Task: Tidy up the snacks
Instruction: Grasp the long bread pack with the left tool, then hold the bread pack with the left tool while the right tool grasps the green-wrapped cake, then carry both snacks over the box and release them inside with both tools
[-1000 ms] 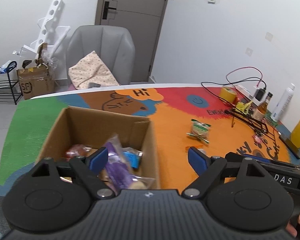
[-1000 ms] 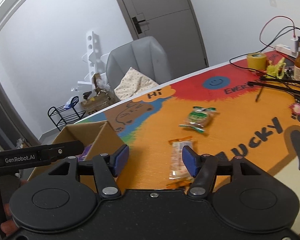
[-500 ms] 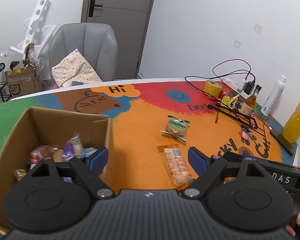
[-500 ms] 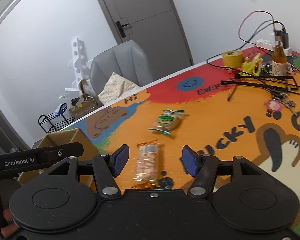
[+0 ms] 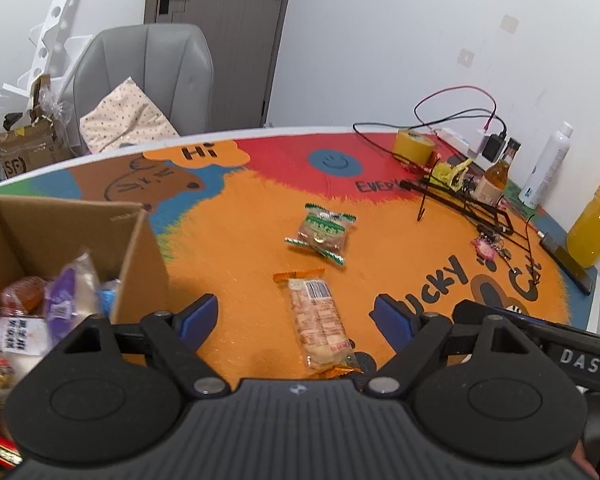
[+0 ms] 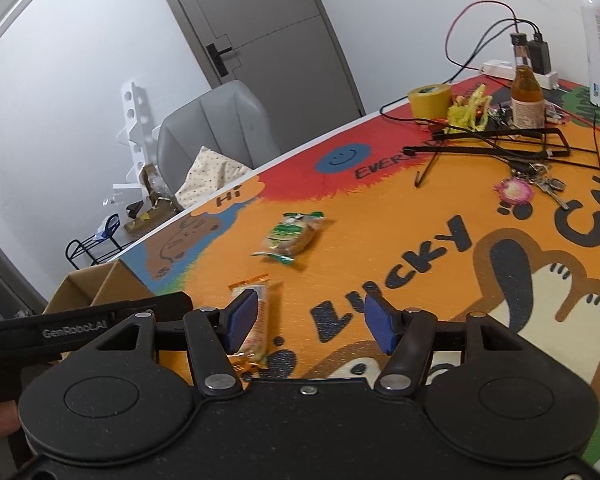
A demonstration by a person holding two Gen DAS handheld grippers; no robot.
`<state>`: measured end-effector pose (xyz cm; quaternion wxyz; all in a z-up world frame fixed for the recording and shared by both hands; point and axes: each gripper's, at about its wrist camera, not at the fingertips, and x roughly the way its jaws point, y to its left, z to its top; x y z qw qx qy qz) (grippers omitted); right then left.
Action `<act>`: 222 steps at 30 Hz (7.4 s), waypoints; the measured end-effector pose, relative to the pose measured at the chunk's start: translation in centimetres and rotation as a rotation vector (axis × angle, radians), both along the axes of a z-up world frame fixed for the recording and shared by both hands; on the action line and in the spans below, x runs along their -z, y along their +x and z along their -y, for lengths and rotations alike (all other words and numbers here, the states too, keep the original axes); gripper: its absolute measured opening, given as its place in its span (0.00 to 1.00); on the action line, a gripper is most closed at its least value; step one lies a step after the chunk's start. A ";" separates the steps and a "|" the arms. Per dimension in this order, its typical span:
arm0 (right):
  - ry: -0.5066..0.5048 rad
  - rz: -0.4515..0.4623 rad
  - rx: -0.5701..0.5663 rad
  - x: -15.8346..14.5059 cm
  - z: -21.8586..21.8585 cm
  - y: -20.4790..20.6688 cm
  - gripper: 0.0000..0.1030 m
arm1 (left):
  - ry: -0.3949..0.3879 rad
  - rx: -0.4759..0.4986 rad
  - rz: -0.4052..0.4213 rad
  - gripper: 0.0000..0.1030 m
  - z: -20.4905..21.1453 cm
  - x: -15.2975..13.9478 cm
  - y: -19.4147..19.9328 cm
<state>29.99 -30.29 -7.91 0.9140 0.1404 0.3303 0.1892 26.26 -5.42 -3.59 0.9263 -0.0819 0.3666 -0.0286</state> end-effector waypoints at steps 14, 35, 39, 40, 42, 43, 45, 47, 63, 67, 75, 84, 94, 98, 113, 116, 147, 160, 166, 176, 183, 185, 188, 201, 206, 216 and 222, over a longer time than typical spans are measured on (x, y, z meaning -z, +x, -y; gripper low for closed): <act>0.021 -0.048 0.021 2.2 1.3 2.7 0.59 | 0.036 0.011 -0.073 0.81 3.1 3.8 3.5; 0.034 -0.067 -0.045 2.9 -2.9 7.6 0.59 | 0.081 -0.004 -0.053 0.33 0.8 3.4 5.5; 0.027 -0.067 -0.060 2.9 -4.3 8.6 0.59 | 0.072 -0.025 -0.028 0.33 -0.2 2.4 5.9; 0.025 -0.069 -0.065 2.8 -4.6 8.9 0.59 | 0.069 -0.030 -0.023 0.33 -0.4 2.2 5.9; 0.019 -0.071 -0.074 2.8 -5.2 9.4 0.59 | 0.063 -0.041 -0.013 0.33 -0.9 1.9 6.0; 0.015 -0.073 -0.078 2.9 -5.6 9.7 0.59 | 0.058 -0.045 -0.010 0.33 -1.1 1.8 6.1; -0.003 -0.078 -0.085 3.1 -6.3 10.2 0.59 | 0.050 -0.050 -0.006 0.33 -1.4 1.7 6.1; -0.019 -0.093 -0.087 3.5 -6.8 10.7 0.59 | 0.044 -0.053 -0.008 0.33 -1.7 1.8 6.3; -0.055 -0.126 -0.113 5.2 -7.5 12.0 0.00 | 0.020 -0.049 -0.024 0.33 -2.3 2.6 6.9; -0.059 -0.112 -0.117 5.0 -6.8 11.1 0.00 | 0.019 -0.048 -0.022 0.33 -2.2 2.6 6.8; -0.067 -0.109 -0.105 4.6 -4.7 8.8 0.00 | 0.010 -0.033 -0.022 0.33 -1.2 2.7 5.8; -0.074 -0.114 -0.080 4.4 -2.2 5.5 0.00 | 0.005 -0.011 -0.035 0.33 0.2 3.4 4.1; -0.092 -0.141 0.064 5.0 1.2 4.5 0.06 | -0.002 0.004 -0.042 0.33 1.1 3.9 2.9; -0.104 -0.132 0.117 4.7 1.9 4.6 0.17 | -0.001 0.006 -0.041 0.33 1.0 3.9 2.8; -0.144 -0.066 0.033 3.8 -3.2 6.2 0.80 | 0.003 -0.019 -0.031 0.33 -0.1 3.3 3.1; -0.181 -0.058 0.032 4.0 -4.3 6.7 0.82 | -0.001 -0.021 -0.032 0.33 -0.4 3.3 3.2; -0.218 0.052 0.056 1.3 -5.0 2.8 0.44 | 0.004 -0.025 0.032 0.33 -1.1 0.3 0.3; -0.170 0.119 0.009 -2.1 -6.5 0.1 0.44 | -0.006 -0.043 0.086 0.33 -2.9 -2.5 -2.7; -0.146 0.150 -0.025 -3.3 -7.8 -1.0 0.44 | -0.004 -0.055 0.121 0.33 -4.2 -4.1 -4.4; -0.102 0.192 -0.108 -4.6 -10.7 -2.6 0.44 | 0.007 -0.115 0.153 0.33 -7.9 -5.7 -7.3; -0.091 0.204 -0.168 -5.1 -13.3 -3.5 0.44 | 0.020 -0.172 0.165 0.33 -10.8 -6.4 -9.1; -0.091 0.205 -0.179 -5.1 -13.9 -3.7 0.44 | 0.020 -0.186 0.162 0.33 -11.6 -6.3 -9.5; -0.092 0.206 -0.197 -5.3 -15.0 -4.1 0.44 | 0.017 -0.204 0.156 0.33 -12.6 -6.1 -10.0; -0.106 0.194 -0.255 -5.1 -18.8 -5.3 0.44 | -0.008 -0.240 0.103 0.36 -16.3 -3.9 -10.7; -0.112 0.189 -0.275 -5.2 -20.1 -5.4 0.44 | -0.016 -0.275 0.116 0.41 -17.8 -4.1 -11.3; -0.016 0.141 -0.346 -5.4 -22.3 -5.0 0.60 | -0.021 -0.298 0.122 0.59 -19.6 -4.4 -12.1; -0.019 0.118 -0.323 -5.1 -21.5 -5.1 0.65 | -0.006 -0.307 0.137 0.77 -20.0 -4.4 -12.5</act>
